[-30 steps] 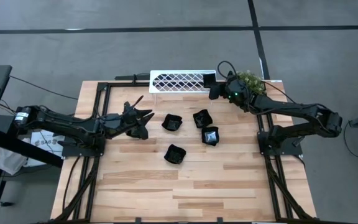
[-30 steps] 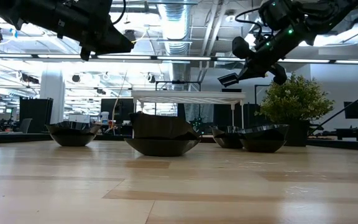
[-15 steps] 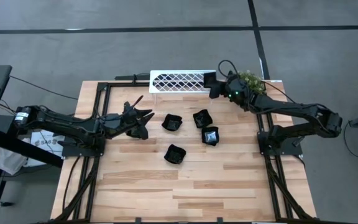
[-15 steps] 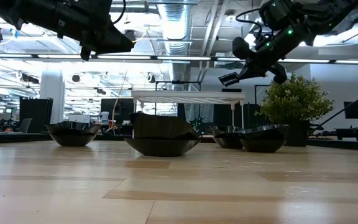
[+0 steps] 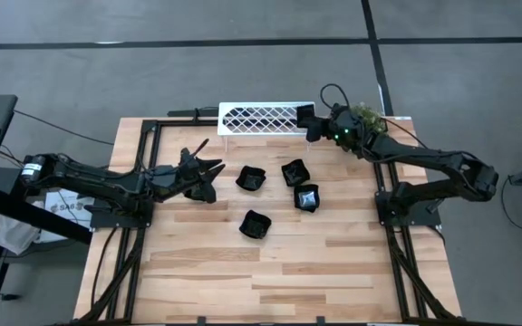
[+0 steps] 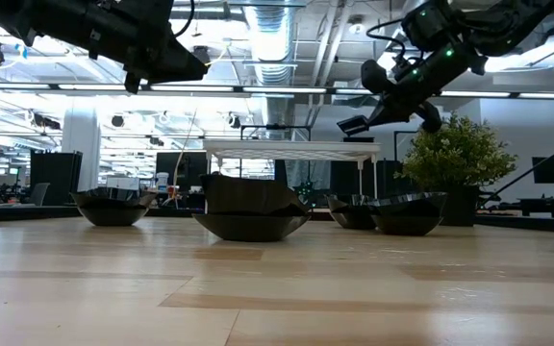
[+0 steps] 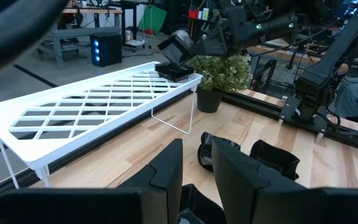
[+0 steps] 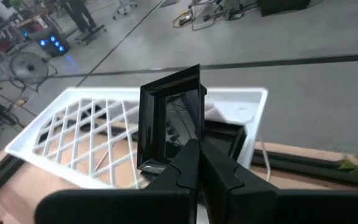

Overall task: Pick & Place Mini shaped plates
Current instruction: Stack the black square plate on top of the black square plate on the shelf

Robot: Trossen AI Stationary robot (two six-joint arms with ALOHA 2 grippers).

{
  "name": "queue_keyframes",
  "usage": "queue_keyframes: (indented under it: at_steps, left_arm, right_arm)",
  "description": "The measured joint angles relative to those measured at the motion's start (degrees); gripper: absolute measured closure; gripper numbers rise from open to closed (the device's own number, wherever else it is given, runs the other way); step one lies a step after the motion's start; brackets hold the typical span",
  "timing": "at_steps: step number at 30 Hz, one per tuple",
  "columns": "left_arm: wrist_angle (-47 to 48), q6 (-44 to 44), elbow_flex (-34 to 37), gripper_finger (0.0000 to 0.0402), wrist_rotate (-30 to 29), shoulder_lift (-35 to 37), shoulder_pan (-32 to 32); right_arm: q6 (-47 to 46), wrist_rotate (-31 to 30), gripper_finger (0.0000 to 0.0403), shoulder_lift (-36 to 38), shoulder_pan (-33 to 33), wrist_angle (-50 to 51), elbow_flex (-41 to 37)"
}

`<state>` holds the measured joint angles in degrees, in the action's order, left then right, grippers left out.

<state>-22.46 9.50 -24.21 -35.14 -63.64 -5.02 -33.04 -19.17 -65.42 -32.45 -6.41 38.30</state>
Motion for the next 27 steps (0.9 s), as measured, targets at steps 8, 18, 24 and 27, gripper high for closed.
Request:
queue_keyframes:
  at_steps: [8, 18, 24, 27]
  left_arm:
    - [-0.11, 0.00, 0.00, 0.0314, 0.02, 0.00, 0.01]
    - [-0.11, 0.00, 0.00, 0.0314, 0.04, -0.02, 0.00]
    - [-0.09, 0.00, 0.00, 0.0314, 0.04, -0.02, 0.00]
    - [-0.06, 0.00, 0.00, 0.0314, 0.04, -0.02, 0.00]
  right_arm:
    - [-0.01, -0.32, 0.0401, -1.08, 0.00, -0.01, 0.00]
    - [-0.41, -0.31, 0.0363, -3.30, 0.07, -0.55, 0.00]
    - [-0.08, -0.29, 0.0351, -2.68, 0.04, -1.52, 0.00]
    - [0.21, -0.29, 0.0351, -2.68, 0.14, -1.79, 0.00]
